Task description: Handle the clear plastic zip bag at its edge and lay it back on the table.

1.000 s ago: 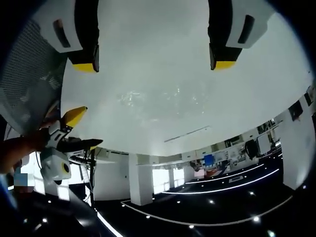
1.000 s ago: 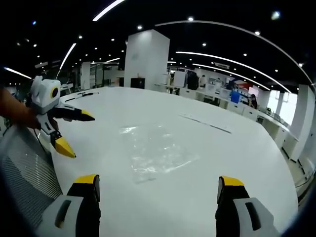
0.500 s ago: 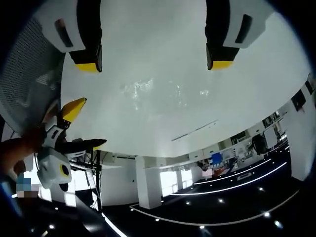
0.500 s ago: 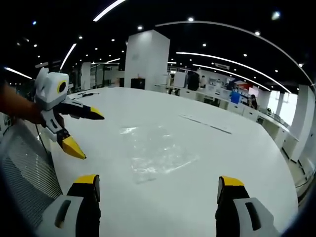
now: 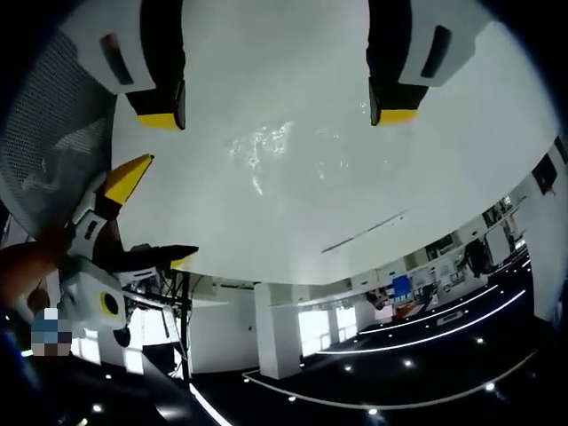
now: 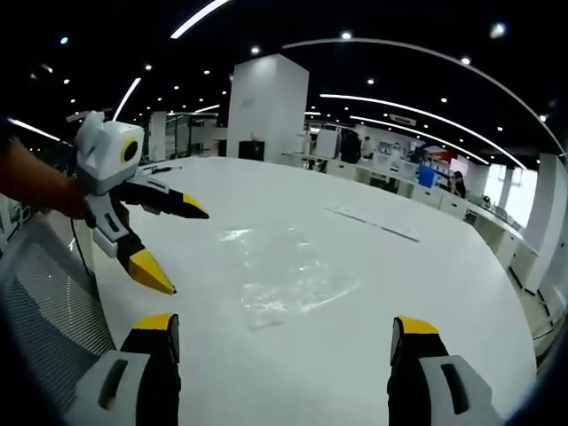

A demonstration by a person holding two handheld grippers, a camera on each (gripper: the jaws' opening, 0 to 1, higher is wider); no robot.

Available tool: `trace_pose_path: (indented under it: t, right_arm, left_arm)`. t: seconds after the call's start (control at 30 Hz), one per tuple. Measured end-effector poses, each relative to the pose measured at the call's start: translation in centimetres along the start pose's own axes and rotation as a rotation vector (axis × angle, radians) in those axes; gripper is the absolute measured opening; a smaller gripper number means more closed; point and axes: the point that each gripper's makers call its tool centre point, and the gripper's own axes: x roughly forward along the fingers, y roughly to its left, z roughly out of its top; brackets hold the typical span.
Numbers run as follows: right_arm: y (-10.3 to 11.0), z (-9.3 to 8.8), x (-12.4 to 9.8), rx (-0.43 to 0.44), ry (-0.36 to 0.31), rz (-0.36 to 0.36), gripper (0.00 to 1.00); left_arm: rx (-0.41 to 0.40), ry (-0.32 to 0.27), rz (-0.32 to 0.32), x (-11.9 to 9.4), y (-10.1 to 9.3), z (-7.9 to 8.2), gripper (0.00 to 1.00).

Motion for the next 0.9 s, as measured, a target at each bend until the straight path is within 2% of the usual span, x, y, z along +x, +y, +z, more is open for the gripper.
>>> trace_pose_path:
  t: [0.13, 0.17, 0.37, 0.77, 0.9]
  right_arm:
    - [-0.1, 0.0, 0.0, -0.001, -0.003, -0.002, 1.00]
    - [0.0, 0.1, 0.0, -0.001, -0.003, -0.002, 1.00]
    - [-0.1, 0.0, 0.1, -0.003, -0.001, -0.005, 1.00]
    - [-0.1, -0.2, 0.2, -0.004, 0.009, -0.005, 1.00]
    - [0.0, -0.2, 0.2, -0.007, 0.011, -0.005, 1.00]
  left_arm:
    - [0.010, 0.004, -0.024, 0.8, -0.4, 0.8, 0.81]
    - [0.008, 0.007, -0.037, 1.1, -1.1, 1.1, 0.79]
    - [0.014, 0.039, -0.061, 2.6, -1.8, 1.5, 0.74]
    - [0.072, 0.119, -0.105, 5.0, -3.2, 1.1, 0.67]
    - [0.105, 0.141, -0.124, 6.4, -3.3, 0.6, 0.64]
